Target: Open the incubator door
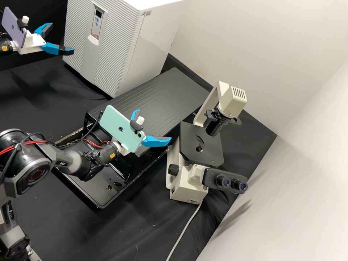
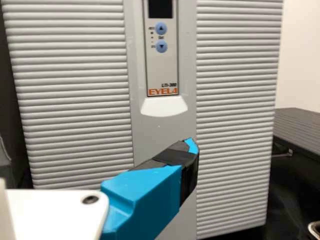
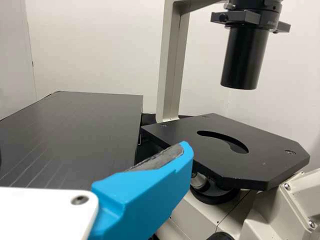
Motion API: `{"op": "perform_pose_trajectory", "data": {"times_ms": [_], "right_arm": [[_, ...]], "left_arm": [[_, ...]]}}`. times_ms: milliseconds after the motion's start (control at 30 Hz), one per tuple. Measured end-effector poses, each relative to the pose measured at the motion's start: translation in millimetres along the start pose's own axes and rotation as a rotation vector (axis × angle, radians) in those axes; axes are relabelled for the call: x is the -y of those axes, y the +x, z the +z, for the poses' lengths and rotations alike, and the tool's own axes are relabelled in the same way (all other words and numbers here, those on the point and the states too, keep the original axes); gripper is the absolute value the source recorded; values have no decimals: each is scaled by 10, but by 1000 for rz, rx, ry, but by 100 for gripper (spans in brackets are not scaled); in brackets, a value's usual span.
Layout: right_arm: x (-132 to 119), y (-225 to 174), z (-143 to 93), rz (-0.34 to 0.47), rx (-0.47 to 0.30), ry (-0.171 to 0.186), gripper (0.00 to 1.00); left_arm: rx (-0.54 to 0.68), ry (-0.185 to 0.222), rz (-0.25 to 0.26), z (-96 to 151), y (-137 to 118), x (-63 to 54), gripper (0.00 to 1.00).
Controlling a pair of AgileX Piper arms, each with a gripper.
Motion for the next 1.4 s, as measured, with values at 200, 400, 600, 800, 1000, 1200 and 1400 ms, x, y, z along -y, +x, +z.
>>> {"op": "perform_pose_trajectory", "data": {"times_ms": [200, 400, 600, 800, 1000, 1200, 1400], "right_arm": [[0, 0, 0, 0, 0, 0, 100], [0, 0, 0, 0, 0, 0, 100], [0, 0, 0, 0, 0, 0, 100], [0, 0, 0, 0, 0, 0, 100], [0, 0, 0, 0, 0, 0, 100], [0, 0, 0, 0, 0, 0, 100], [0, 0, 0, 0, 0, 0, 100]], "left_arm": [[-13, -4, 8, -120, 79, -17, 100], [-25, 5, 19, -237, 144, -36, 100], [8, -10, 20, -331, 256, -72, 100], [56, -46, 20, -434, 421, -95, 100], [83, -75, 5, -530, 561, -29, 100], [96, -87, 7, -599, 636, 5, 100], [102, -127, 7, -619, 663, 51, 100]]}}
